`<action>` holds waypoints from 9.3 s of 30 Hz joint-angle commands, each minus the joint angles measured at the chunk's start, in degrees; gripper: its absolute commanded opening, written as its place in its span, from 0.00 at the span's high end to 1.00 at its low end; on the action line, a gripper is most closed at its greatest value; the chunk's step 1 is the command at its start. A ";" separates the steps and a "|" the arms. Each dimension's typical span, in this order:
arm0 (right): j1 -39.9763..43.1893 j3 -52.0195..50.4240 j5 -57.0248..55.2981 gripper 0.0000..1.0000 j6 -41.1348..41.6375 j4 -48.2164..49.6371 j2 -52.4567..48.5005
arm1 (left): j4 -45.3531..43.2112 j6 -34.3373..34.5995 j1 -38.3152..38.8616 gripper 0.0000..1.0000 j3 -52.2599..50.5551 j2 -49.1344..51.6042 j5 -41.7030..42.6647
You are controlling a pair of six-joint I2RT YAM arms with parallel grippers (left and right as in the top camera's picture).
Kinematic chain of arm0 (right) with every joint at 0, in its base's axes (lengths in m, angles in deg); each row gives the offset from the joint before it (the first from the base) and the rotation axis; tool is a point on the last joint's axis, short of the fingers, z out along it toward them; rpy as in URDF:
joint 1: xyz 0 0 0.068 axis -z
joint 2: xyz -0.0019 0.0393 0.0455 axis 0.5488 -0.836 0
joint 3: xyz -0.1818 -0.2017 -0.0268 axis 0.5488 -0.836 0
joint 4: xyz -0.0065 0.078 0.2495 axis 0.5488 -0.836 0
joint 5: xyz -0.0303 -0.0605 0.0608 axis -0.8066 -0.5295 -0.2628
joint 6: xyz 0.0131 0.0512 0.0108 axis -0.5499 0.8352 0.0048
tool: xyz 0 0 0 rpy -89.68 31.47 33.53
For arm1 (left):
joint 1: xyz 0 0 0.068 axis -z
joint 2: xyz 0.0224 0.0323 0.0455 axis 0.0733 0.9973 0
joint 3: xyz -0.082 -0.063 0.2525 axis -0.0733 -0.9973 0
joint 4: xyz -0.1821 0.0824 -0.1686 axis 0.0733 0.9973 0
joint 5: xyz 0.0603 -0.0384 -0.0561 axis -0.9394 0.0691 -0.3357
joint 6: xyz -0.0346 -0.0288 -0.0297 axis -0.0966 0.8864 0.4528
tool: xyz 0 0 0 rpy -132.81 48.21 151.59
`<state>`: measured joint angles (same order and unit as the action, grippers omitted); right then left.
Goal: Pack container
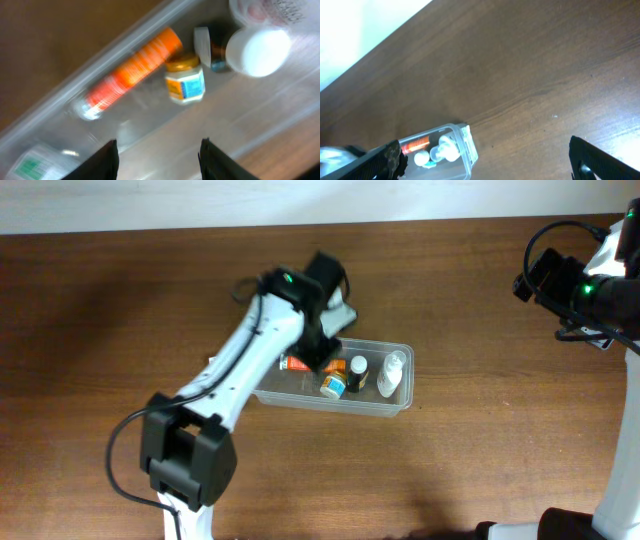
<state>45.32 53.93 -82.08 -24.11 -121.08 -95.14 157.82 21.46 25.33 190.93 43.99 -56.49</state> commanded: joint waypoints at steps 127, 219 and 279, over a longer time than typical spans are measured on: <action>-0.90 0.31 0.33 0.02 0.35 0.15 5.14 | 16.17 11.47 -33.51 0.00 10.32 -34.21 -13.18; -5.75 -106.42 -6.58 0.02 -7.17 40.48 89.11 | 2.62 9.88 -33.57 0.00 -13.22 -57.86 -13.66; -5.75 -106.42 -6.58 0.02 -7.17 40.48 89.13 | -44.26 9.27 -33.46 0.00 -103.43 -116.65 3.37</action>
<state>39.92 -52.01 -88.72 -30.87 -80.67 -6.51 113.89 31.43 -7.93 87.94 -72.00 -54.13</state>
